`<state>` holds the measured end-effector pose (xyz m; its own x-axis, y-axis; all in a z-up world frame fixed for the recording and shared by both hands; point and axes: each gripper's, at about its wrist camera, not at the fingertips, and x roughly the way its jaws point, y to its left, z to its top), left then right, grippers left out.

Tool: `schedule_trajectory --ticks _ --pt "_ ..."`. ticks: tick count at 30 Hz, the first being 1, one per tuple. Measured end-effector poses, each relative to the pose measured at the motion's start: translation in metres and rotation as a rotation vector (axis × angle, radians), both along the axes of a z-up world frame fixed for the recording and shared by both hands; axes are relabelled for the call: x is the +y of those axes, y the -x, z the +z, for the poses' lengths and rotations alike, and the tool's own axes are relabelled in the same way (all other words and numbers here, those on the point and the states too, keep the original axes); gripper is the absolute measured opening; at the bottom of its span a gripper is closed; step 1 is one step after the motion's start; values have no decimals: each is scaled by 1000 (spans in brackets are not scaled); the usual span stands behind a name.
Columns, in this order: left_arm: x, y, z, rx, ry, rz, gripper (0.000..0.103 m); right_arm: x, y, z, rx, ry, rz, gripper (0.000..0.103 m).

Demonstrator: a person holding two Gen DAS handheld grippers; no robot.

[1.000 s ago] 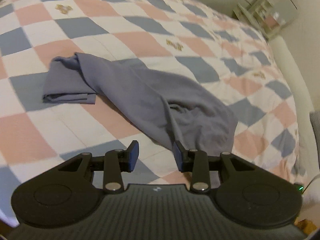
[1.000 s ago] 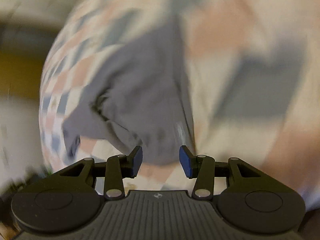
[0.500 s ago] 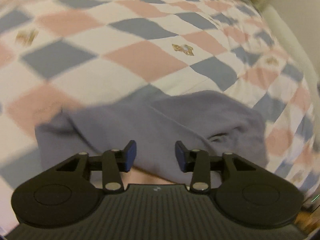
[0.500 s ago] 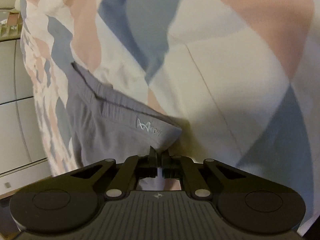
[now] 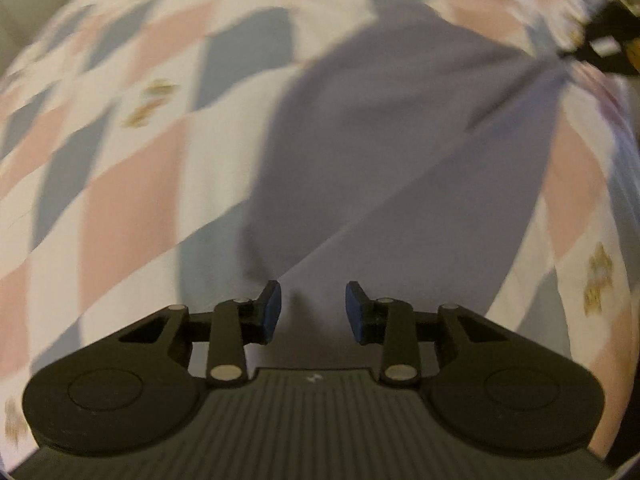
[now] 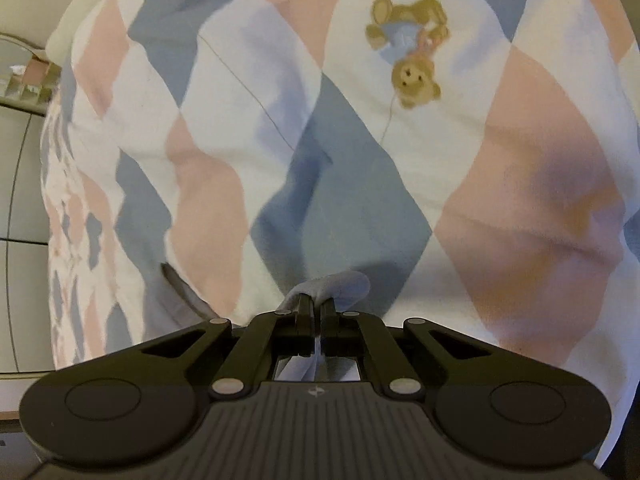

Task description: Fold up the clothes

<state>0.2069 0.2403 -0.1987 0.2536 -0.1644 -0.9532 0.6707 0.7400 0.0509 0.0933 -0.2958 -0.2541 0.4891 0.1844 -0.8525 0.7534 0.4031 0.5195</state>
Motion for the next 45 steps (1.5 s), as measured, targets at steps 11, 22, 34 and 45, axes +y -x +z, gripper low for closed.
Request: schedule_trajectory --ticks 11,22,34,45 --pt "-14 -44 -61 274 -11 -295 45 -8 -2 -8 18 -50 12 3" --pt "-2 -5 -18 150 -20 -254 3 -6 -14 16 -6 14 128 3" --pt "6 200 133 -104 114 238 4 10 -25 132 -252 169 492 0" --pt "-36 277 84 32 159 786 36 -39 19 70 175 219 545 2"
